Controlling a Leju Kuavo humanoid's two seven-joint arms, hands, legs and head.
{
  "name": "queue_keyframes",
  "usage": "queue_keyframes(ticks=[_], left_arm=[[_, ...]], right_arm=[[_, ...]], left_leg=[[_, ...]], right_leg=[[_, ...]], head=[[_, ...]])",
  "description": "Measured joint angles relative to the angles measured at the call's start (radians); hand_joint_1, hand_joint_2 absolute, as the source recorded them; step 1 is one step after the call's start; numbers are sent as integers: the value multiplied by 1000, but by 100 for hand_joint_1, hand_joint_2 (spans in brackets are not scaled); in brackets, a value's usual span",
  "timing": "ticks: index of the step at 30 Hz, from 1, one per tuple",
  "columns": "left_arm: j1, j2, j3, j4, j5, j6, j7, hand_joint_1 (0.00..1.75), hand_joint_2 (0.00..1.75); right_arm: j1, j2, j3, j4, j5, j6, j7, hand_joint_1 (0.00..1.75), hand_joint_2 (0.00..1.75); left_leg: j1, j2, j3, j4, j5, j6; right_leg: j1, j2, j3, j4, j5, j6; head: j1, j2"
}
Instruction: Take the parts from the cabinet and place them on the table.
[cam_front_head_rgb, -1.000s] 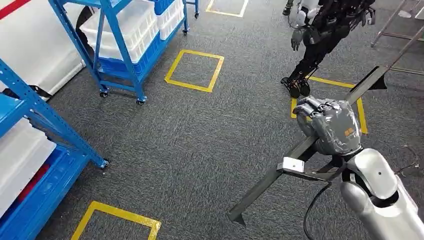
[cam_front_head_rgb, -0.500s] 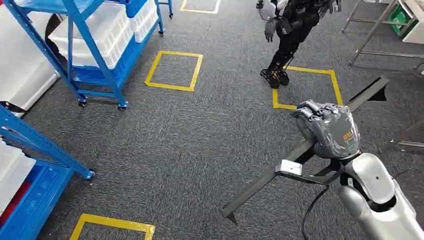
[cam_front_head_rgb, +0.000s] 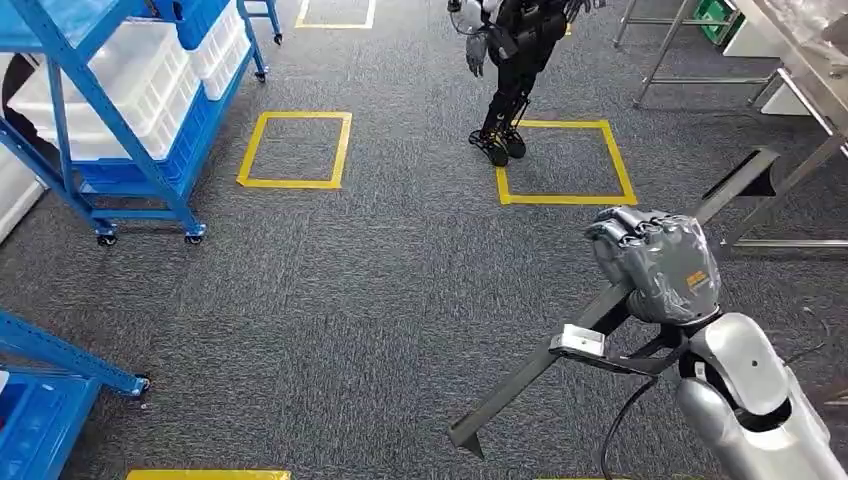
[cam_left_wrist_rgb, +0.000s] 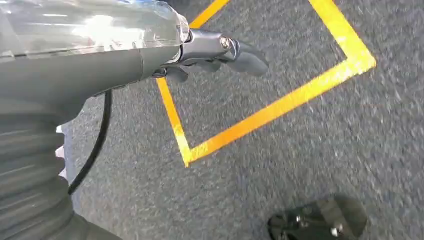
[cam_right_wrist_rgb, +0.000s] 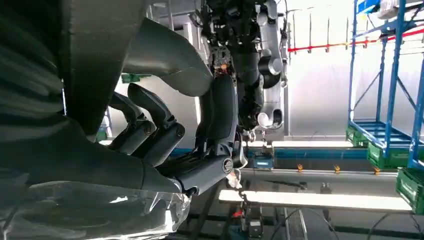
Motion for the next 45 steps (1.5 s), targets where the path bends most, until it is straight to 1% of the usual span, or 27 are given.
queue_keyframes(ticks=[1,3,6,7,8,10,11,12,14,16,17,18,20,22,23,25,26,27,28,32,34,36,38,40,42,43,45], left_arm=[[-1,-1,0,0,4,11,-2,0,175],[-2,-3,1,0,10,26,-6,0,175],[0,-4,3,0,14,35,-14,0,175],[0,-5,6,0,22,32,-18,0,175],[0,-5,9,0,28,26,-21,0,175],[-1,-8,15,0,34,20,-25,0,175],[-2,-10,16,0,34,20,-27,0,175],[-2,-10,16,0,34,20,-27,0,175],[-2,-11,18,0,34,26,-34,0,175],[-3,-13,21,0,35,32,-45,0,175],[-4,-14,21,0,35,36,-56,0,175],[-5,-14,22,0,37,35,-63,0,175],[-3,-14,24,0,45,30,-81,0,175],[-3,-14,32,0,63,26,-105,0,175],[-6,-14,36,0,64,26,-107,0,175],[-7,-16,42,0,68,17,-106,0,175],[-6,-16,44,0,72,7,-103,0,175],[-5,-15,47,0,72,-3,-99,0,175],[-5,-15,49,0,73,-20,-91,0,175],[-11,-15,58,0,77,-81,-53,0,175],[-14,-14,61,0,77,-104,-37,0,175],[-12,-14,65,0,78,-116,-26,0,175],[-11,-13,69,0,83,-131,-23,0,175],[-11,-13,73,0,85,-137,-21,0,175],[-11,-14,74,0,87,-141,-20,0,175],[-12,-14,74,0,89,-143,-19,0,175],[-13,-14,77,0,93,-148,-16,0,175]], right_arm=[[5,0,-1,-2,-1,0,0,175,175],[4,0,-6,-5,-3,0,-2,175,175],[6,3,-5,-4,-2,2,-5,175,175],[6,4,-3,-3,1,5,-6,175,175],[3,5,0,-2,1,10,-6,175,175],[-5,8,7,2,1,18,-6,175,175],[-9,8,8,2,1,19,-6,175,175],[-15,8,10,2,1,20,-7,175,175],[-32,11,19,8,0,24,-8,175,175],[-46,15,24,15,0,24,-9,175,175],[-52,16,25,18,-1,24,-8,175,175],[-57,16,25,18,-4,24,-8,175,175],[-69,18,29,23,-6,24,-8,175,175],[-69,18,34,26,-7,24,-8,175,175],[-69,19,37,28,-7,23,-8,175,175],[-69,21,43,30,-8,23,-8,175,175],[-69,22,44,31,-9,23,-8,175,175],[-70,24,45,32,-9,23,-7,175,175],[-77,26,48,34,-9,23,-7,175,175],[-82,31,55,40,-5,23,0,175,175],[-81,31,55,40,0,21,4,175,175],[-78,34,59,40,3,19,10,175,175],[-79,40,67,43,14,25,10,175,175],[-91,50,74,48,22,37,11,175,175],[-109,53,76,52,22,44,13,175,175],[-118,54,76,55,18,48,14,175,175],[-124,55,76,57,13,53,15,175,175]], left_leg=[[1,8,2,-9,6,7],[6,30,13,-32,19,21],[3,61,11,-33,20,26],[3,70,10,-32,19,25],[3,81,10,-31,18,23],[5,99,13,-27,12,16],[5,106,14,-22,6,12],[3,112,15,-18,1,5],[-3,122,13,-14,-5,-7],[-3,139,19,-16,-7,-17],[1,131,18,-10,-16,-27],[6,95,11,13,-33,-31],[7,66,-54,152,-109,-31],[7,62,-132,304,-157,-31],[7,62,-143,316,-143,-28],[7,58,-101,207,-62,-20],[7,46,-59,111,-10,-15],[7,5,-27,26,20,-9],[8,-8,-19,3,9,-8],[5,20,-12,-14,23,11],[7,39,-7,-32,35,22],[4,56,-8,-31,35,24],[3,75,-10,-30,34,23],[4,95,-9,-26,30,18],[5,110,-8,-17,21,11],[-2,115,-9,-15,17,3],[-2,125,-7,-12,13,-7]], right_leg=[[1,9,0,-4,4,8],[4,-54,-14,31,-24,12],[-4,-90,-119,249,-130,27],[-8,-91,-144,297,-140,31],[-12,-93,-143,295,-125,35],[-18,-107,-68,157,-48,41],[-19,-130,-12,59,-8,43],[-14,-170,12,9,-23,40],[-5,-149,8,11,-20,16],[0,-133,3,11,-20,6],[-9,-124,8,3,-15,-4],[-8,-118,9,2,-15,-8],[-6,-106,9,2,-15,-18],[0,-87,9,3,-15,-20],[1,-77,10,3,-15,-21],[3,-55,14,3,-15,-21],[3,-43,16,4,-16,-20],[0,-35,15,4,-15,-19],[5,-23,9,8,-13,-12],[-1,7,1,-4,1,19],[-1,-63,-24,53,-47,18],[-4,-88,-91,201,-122,25],[-9,-92,-138,297,-144,31],[-13,-102,-85,201,-81,35],[-13,-145,16,19,-12,34],[0,-164,24,3,-30,26],[1,-142,19,-2,-25,13]], head=[[0,0],[0,0],[0,0],[0,0],[0,0],[0,0],[0,0],[0,0],[0,0],[0,0],[0,0],[0,0],[0,0],[0,0],[0,0],[0,0],[0,0],[0,0],[0,0],[0,0],[0,0],[0,0],[0,0],[0,0],[0,0],[0,0],[0,0]])
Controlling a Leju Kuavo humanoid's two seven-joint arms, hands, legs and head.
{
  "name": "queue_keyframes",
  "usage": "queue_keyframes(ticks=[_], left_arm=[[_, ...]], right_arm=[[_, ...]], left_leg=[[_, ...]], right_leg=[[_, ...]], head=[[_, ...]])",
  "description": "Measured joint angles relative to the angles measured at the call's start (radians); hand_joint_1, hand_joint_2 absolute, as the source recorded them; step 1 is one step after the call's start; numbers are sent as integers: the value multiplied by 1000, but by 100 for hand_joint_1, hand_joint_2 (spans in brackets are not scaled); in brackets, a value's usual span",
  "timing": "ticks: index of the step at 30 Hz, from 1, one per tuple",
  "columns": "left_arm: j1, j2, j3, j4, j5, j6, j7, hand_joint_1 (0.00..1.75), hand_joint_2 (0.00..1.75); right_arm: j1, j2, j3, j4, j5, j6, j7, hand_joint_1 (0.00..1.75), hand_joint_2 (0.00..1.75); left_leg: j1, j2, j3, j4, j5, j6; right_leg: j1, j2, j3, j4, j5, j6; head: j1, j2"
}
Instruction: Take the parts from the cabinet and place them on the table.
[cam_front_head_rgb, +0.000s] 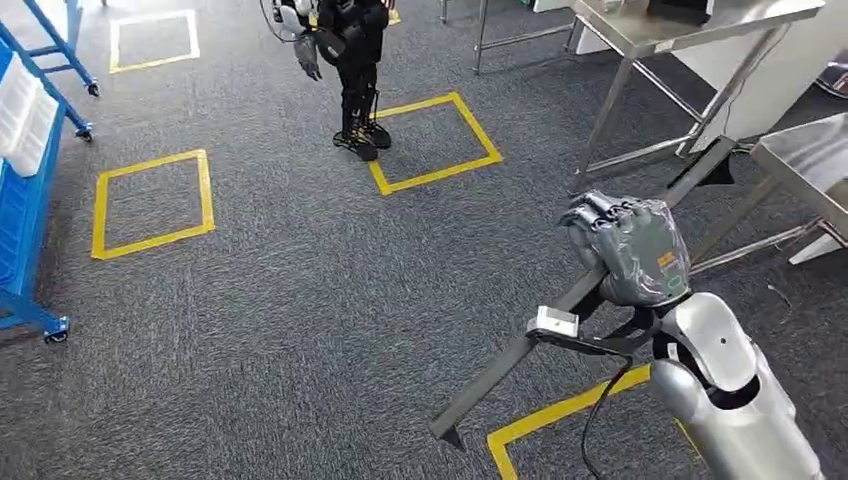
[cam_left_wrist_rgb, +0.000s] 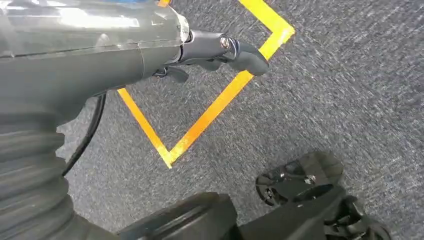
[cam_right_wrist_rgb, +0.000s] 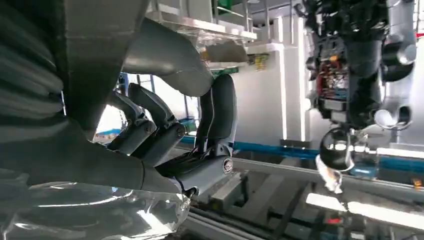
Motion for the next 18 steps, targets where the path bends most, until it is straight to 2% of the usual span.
queue_keyframes(ticks=[2,3,4,5,6,7,8,9,10,11,12,13,14,16,17,18], left_arm=[[-2,-1,5,0,0,-2,2,0,175],[-3,-1,6,0,1,-2,4,0,175],[-3,-1,7,0,2,1,4,0,175],[-3,-1,9,0,3,2,4,0,175],[-3,-1,13,0,5,5,3,0,175],[-6,-2,14,0,6,6,-3,0,175],[-9,-3,14,0,5,8,-4,0,175],[-10,-4,14,0,2,11,-3,0,175],[-11,-6,14,0,0,15,-3,0,175],[-10,-8,14,0,-3,17,1,0,175],[-6,-8,14,0,-6,18,2,0,175],[-4,-8,14,0,-9,17,2,0,175],[-4,-8,14,0,-12,17,3,0,175],[-6,-9,14,0,-17,13,5,0,175],[-8,-10,14,0,-19,8,6,0,175],[-11,-11,14,0,-21,5,11,0,175]], right_arm=[[0,0,0,0,-1,0,0,175,175],[2,1,1,0,-1,-1,0,175,175],[0,1,1,0,-1,-3,0,175,175],[2,3,2,0,-1,-4,0,175,175],[5,5,5,0,-1,-5,0,175,175],[7,6,7,1,-1,-5,0,175,175],[8,7,10,3,-1,-7,-1,175,175],[10,8,12,4,-1,-9,-3,175,175],[13,8,13,4,-3,-13,-4,175,175],[18,8,12,4,-9,-18,-4,175,175],[25,8,10,3,-15,-22,-6,175,175],[35,7,6,2,-22,-29,-8,175,175],[44,5,1,1,-29,-33,-13,175,175],[67,-2,-13,-5,-40,-36,-21,175,175],[75,-6,-20,-7,-45,-36,-22,175,175],[81,-11,-26,-10,-50,-36,-24,175,175]], left_leg=[[-1,15,5,-3,-3,-10],[5,-3,1,8,-13,-18],[8,-34,-14,47,-42,-19],[8,-51,-48,122,-84,-20],[8,-59,-89,211,-125,-22],[8,-62,-126,289,-153,-22],[8,-62,-144,328,-156,-22],[8,-62,-141,319,-137,-20],[8,-64,-118,264,-98,-16],[8,-70,-76,171,-45,-11],[8,-94,-37,83,-1,-6],[9,-138,-16,33,0,-1],[11,-136,-5,8,-4,-2],[7,-123,-8,14,-4,2],[7,-116,-7,9,-1,8],[17,-102,0,-9,10,21]], right_leg=[[0,17,-1,-3,2,-11],[-8,23,4,-8,6,-17],[-8,30,5,-9,6,-25],[-7,35,5,-9,6,-30],[-5,43,4,-9,6,-32],[-3,53,4,-8,6,-32],[-2,63,4,-8,6,-32],[-1,74,5,-6,6,-32],[-1,87,5,-5,6,-32],[-1,101,6,-3,5,-31],[-2,112,7,-1,4,-29],[-1,120,4,0,4,-25],[0,131,-3,4,4,-18],[-5,144,-7,-1,11,-5],[-6,153,-7,-5,14,2],[-7,154,-9,-2,11,8]], head=[[0,0],[0,0],[0,0],[0,0],[0,0],[0,0],[0,0],[0,0],[0,0],[0,0],[0,0],[0,0],[0,0],[0,0],[0,0],[0,0]])
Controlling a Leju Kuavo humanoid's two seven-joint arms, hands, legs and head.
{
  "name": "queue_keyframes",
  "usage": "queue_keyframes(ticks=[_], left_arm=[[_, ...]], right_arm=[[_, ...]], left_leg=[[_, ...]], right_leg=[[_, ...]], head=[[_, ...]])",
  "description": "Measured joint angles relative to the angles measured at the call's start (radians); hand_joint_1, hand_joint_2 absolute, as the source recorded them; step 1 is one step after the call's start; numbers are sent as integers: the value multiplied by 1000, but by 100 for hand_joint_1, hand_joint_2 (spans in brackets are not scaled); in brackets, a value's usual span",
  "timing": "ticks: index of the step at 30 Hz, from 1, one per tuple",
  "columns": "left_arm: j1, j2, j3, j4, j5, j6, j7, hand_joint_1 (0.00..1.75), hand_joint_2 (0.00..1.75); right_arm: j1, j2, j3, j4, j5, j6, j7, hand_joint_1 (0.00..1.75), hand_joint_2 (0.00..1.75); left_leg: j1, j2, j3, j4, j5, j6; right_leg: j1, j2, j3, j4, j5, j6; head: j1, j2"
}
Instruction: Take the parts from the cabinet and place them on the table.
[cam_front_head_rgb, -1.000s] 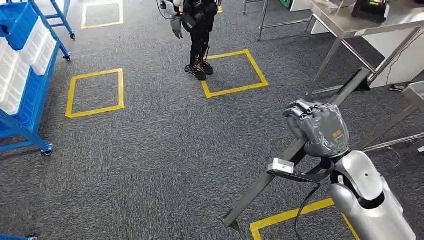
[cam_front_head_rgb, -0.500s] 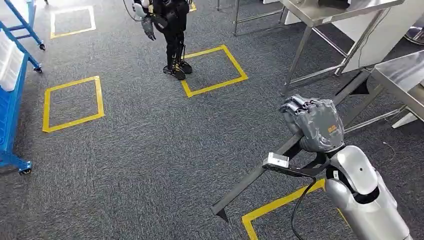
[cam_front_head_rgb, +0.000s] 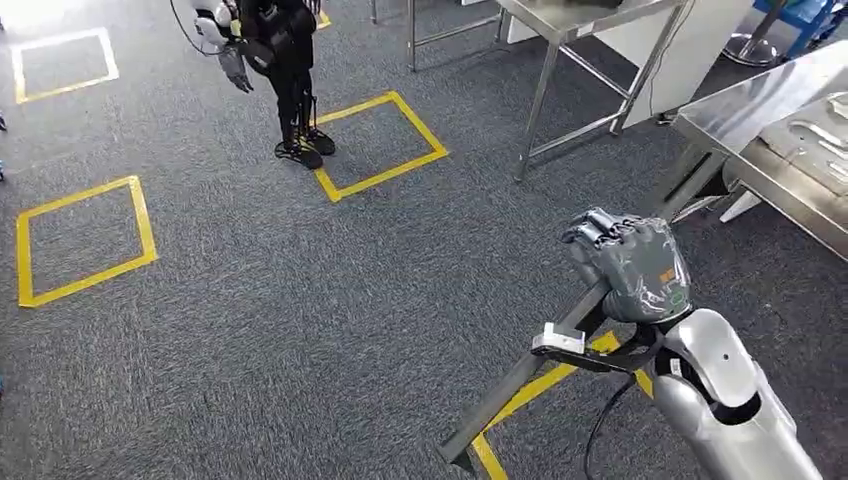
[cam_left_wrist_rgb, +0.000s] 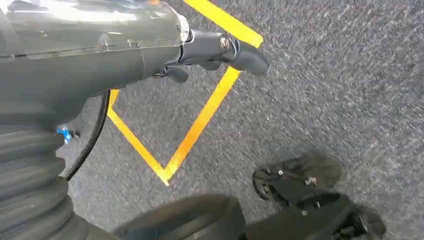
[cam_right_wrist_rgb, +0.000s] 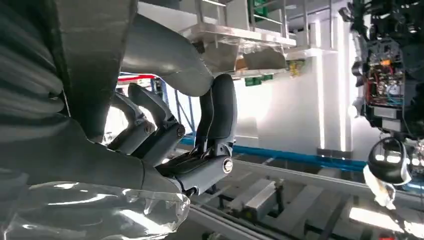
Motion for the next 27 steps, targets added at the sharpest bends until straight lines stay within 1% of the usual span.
queue_keyframes(ticks=[1,2,3,4,5,6,7,8,9,10,11,12,14,15,16,17,18,19,20,21,22,23,24,25,26,27], left_arm=[[-1,0,0,0,-1,-2,3,0,175],[-3,0,0,0,-3,-7,3,0,175],[-3,0,0,0,-8,-10,5,0,175],[-2,1,0,0,-10,-14,6,0,175],[-2,1,0,0,-12,-16,7,0,175],[-2,1,0,0,-14,-17,7,0,175],[-2,0,-1,0,-19,-21,8,0,175],[-3,-1,-2,0,-21,-24,9,0,175],[-4,-1,-3,0,-25,-27,10,0,175],[-6,-1,-3,0,-28,-29,11,0,175],[-9,-2,-3,0,-28,-30,12,0,175],[-11,-1,-3,0,-27,-31,13,0,175],[-15,-2,-3,0,-26,-31,14,0,175],[-16,-3,-3,0,-26,-29,13,0,175],[-17,-3,-3,0,-26,-29,11,0,175],[-17,-3,-3,0,-26,-29,10,0,175],[-15,-3,-3,0,-27,-29,9,0,175],[-14,-3,-3,0,-28,-29,8,0,175],[-13,-3,-3,0,-27,-31,8,0,175],[-15,-3,-3,0,-29,-32,7,0,175],[-18,-3,-3,0,-29,-32,6,0,175],[-18,-3,-3,0,-29,-32,8,0,175],[-17,-3,-3,0,-29,-32,8,0,175],[-16,-2,-3,0,-30,-32,6,0,175],[-13,-2,-3,0,-33,-32,2,0,175],[-11,-2,-4,0,-36,-30,-6,0,175]], right_arm=[[6,-3,-11,-3,-4,0,0,175,175],[7,-7,-19,-5,-5,0,0,175,175],[10,-8,-25,-7,-6,-2,0,175,175],[22,-9,-32,-10,-6,-2,0,175,175],[38,-10,-38,-15,-6,-3,1,175,175],[53,-10,-44,-21,-4,-3,3,175,175],[65,-10,-49,-27,6,-4,8,175,175],[77,-10,-55,-37,19,-4,11,175,175],[89,-10,-61,-51,32,-5,13,175,175],[97,-10,-63,-63,40,-5,16,175,175],[106,-8,-63,-69,44,-7,17,175,175],[119,-7,-66,-79,47,-10,18,175,175],[140,-7,-74,-92,50,-15,17,175,175],[144,-7,-78,-96,49,-15,15,175,175],[147,-7,-82,-100,48,-16,14,175,175],[147,-7,-85,-104,47,-15,11,175,175],[147,-7,-85,-106,45,-14,10,175,175],[147,-7,-88,-106,38,-10,9,175,175],[147,-7,-90,-106,32,-5,8,175,175],[147,-7,-92,-106,26,2,7,175,175],[146,-8,-94,-106,20,6,6,175,175],[143,-8,-96,-106,15,8,4,175,175],[139,-8,-101,-106,11,11,1,175,175],[136,-8,-105,-106,9,14,0,175,175],[133,-9,-109,-106,5,15,0,175,175],[134,-11,-112,-106,1,17,0,175,175]], left_leg=[[-5,10,3,-8,3,6],[-6,20,3,-8,5,10],[-8,30,2,-8,5,11],[-10,40,2,-8,3,12],[-10,49,2,-7,2,12],[-10,58,2,-6,1,12],[-10,68,3,-4,-2,10],[-9,77,4,-2,-6,7],[-9,84,6,2,-10,3],[-11,91,9,5,-14,-3],[-18,95,9,9,-20,-11],[-18,99,11,8,-21,-15],[-17,118,17,4,-24,-24],[-17,119,20,7,-29,-33],[-12,84,14,28,-47,-39],[-9,60,-9,80,-81,-41],[-8,47,-47,164,-124,-43],[-8,41,-91,255,-162,-45],[-8,40,-126,323,-181,-46],[-8,40,-138,341,-172,-45],[-8,40,-126,310,-141,-42],[-8,38,-97,240,-97,-38],[-8,27,-51,137,-43,-32],[-8,-7,-14,51,-8,-25],[-8,-31,-5,24,-23,-22],[-8,-23,-6,23,-20,-22]], right_leg=[[5,-49,-11,24,-21,0],[5,-81,-41,85,-60,3],[4,-95,-78,163,-98,6],[2,-101,-116,243,-129,9],[0,-103,-140,295,-141,12],[-2,-104,-142,298,-128,14],[-5,-108,-118,252,-96,15],[-6,-116,-72,166,-53,16],[-6,-137,-16,66,-13,16],[-2,-179,17,-2,-16,13],[5,-179,18,-4,-13,4],[7,-162,16,0,-14,-1],[10,-145,13,1,-15,-9],[0,-135,16,-6,-10,-18],[-1,-127,18,-8,-9,-22],[-1,-122,18,-7,-8,-30],[-1,-113,18,-7,-9,-33],[1,-103,17,-7,-9,-34],[2,-92,17,-6,-9,-34],[3,-81,17,-5,-9,-34],[4,-71,18,-4,-9,-34],[5,-60,19,-2,-9,-34],[5,-48,19,-1,-9,-33],[3,-39,18,1,-10,-31],[8,-30,13,5,-10,-24],[4,-22,9,4,-7,-17]], head=[[0,0],[0,0],[0,0],[0,0],[0,0],[0,0],[0,0],[0,0],[0,0],[0,0],[0,0],[0,0],[0,0],[0,0],[0,0],[0,0],[0,0],[0,0],[0,0],[0,0],[0,0],[0,0],[0,0],[0,0],[0,0],[0,0]])
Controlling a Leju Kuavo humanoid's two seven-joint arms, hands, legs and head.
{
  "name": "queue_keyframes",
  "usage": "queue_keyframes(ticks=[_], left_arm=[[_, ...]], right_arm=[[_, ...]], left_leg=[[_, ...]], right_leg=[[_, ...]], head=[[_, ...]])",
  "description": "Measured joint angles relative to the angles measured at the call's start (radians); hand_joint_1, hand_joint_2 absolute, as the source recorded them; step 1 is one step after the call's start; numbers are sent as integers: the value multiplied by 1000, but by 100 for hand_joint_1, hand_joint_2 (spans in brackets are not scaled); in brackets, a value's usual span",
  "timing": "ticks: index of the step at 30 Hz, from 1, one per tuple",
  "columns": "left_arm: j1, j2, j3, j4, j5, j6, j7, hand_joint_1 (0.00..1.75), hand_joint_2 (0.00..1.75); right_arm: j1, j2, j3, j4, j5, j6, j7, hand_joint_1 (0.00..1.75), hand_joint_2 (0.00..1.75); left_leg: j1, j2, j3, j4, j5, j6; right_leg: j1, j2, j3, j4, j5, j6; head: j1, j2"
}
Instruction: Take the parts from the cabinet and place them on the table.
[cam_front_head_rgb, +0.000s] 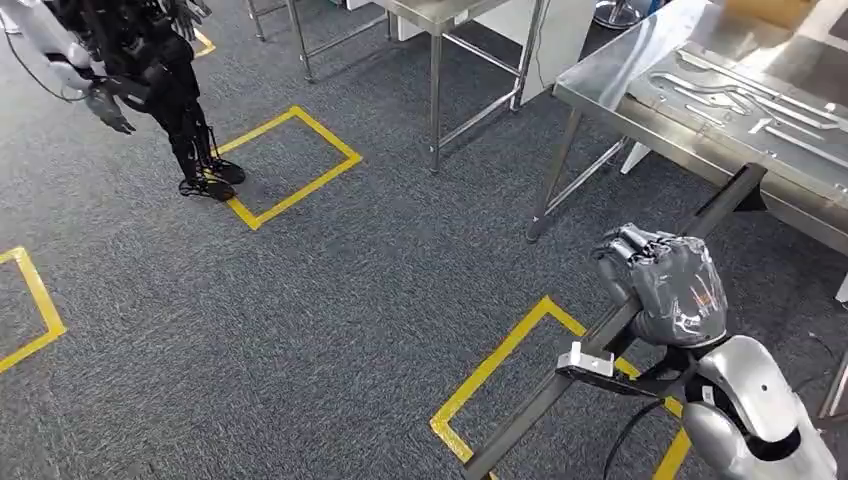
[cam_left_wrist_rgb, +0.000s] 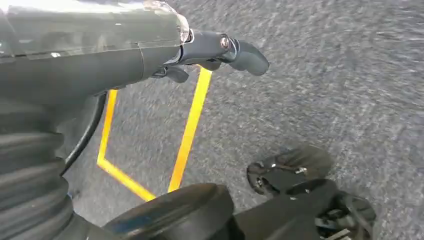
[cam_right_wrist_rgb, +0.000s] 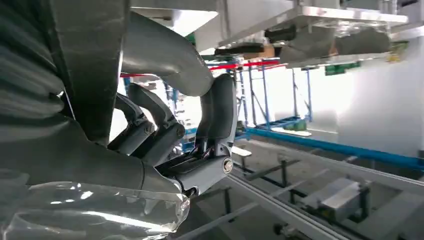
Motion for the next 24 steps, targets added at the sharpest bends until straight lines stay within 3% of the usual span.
queue_keyframes(ticks=[2,3,4,5,6,8,9,10,12,13,14,18,19,20,21,22,23,24], left_arm=[[6,0,0,0,-2,4,-6,0,175],[10,-2,0,0,-2,6,-8,0,175],[11,-2,0,0,-2,8,-9,0,175],[12,-2,0,0,-2,9,-9,0,175],[14,-2,0,0,-2,11,-9,0,175],[20,-2,0,0,-2,11,-9,0,175],[21,-2,0,0,-2,14,-9,0,175],[21,-2,0,0,-2,14,-9,0,175],[21,-6,0,0,-2,16,-9,0,175],[20,-8,0,0,-2,16,-9,0,175],[19,-9,0,0,-2,17,-9,0,175],[16,-16,0,0,-2,19,-9,0,175],[15,-17,0,0,-2,19,-10,0,175],[15,-18,0,0,-2,20,-11,0,175],[15,-20,0,0,0,20,-13,0,175],[15,-21,0,0,5,21,-16,0,175],[14,-21,0,0,7,21,-21,0,175],[12,-21,0,0,6,22,-21,0,175]], right_arm=[[2,-6,-10,0,-7,3,-2,175,175],[2,-11,-16,-2,-10,5,-4,175,175],[4,-15,-23,-3,-15,5,-4,175,175],[-3,-20,-29,-3,-17,6,-7,175,175],[-6,-21,-31,-3,-20,6,-7,175,175],[0,-21,-34,-3,-21,6,-10,175,175],[5,-21,-35,-3,-21,6,-11,175,175],[8,-21,-37,-3,-21,6,-11,175,175],[8,-23,-42,-3,-21,6,-13,175,175],[8,-26,-45,-3,-22,7,-13,175,175],[5,-27,-47,-3,-25,9,-13,175,175],[0,-42,-55,-3,-40,24,-14,175,175],[-1,-44,-56,-5,-43,26,-14,175,175],[-6,-47,-58,-8,-46,28,-14,175,175],[-11,-49,-58,-9,-52,33,-14,175,175],[-12,-50,-59,-9,-55,35,-14,175,175],[-12,-52,-61,-9,-58,39,-14,175,175],[-13,-51,-61,-9,-61,41,-14,175,175]], left_leg=[[-6,11,4,-1,1,9],[-2,20,7,-15,10,20],[1,35,11,-27,19,26],[0,41,12,-32,22,33],[0,50,10,-32,23,34],[-1,69,8,-31,22,35],[-2,79,8,-30,21,35],[-1,87,8,-29,19,34],[0,104,11,-23,13,28],[0,111,13,-19,8,23],[-6,116,13,-16,4,17],[-10,147,21,-16,-4,-6],[-6,135,17,-8,-13,-15],[-2,98,8,23,-36,-19],[0,75,-26,97,-80,-22],[0,66,-68,186,-123,-24],[0,63,-106,270,-153,-26],[0,63,-130,316,-159,-26]], right_leg=[[-6,15,-2,-6,6,14],[-2,23,-2,-10,9,24],[-7,-14,-6,3,-2,23],[-2,-58,-27,43,-35,24],[-2,-74,-59,111,-75,27],[-6,-82,-131,267,-139,35],[-8,-82,-148,302,-140,38],[-10,-84,-138,283,-119,41],[-12,-102,-49,121,-37,44],[-13,-129,4,27,-3,43],[-7,-165,20,-5,-19,33],[0,-122,10,-8,-9,12],[-12,-114,15,-13,-4,4],[-10,-106,15,-15,-3,1],[-9,-100,14,-15,-2,-7],[-8,-90,13,-14,-2,-9],[-5,-81,13,-14,-1,-10],[-4,-71,13,-13,-1,-10]], head=[[0,0],[0,0],[0,0],[0,0],[0,0],[0,0],[0,0],[0,0],[0,0],[0,0],[0,0],[0,0],[0,0],[0,0],[0,0],[0,0],[0,0],[0,0]])
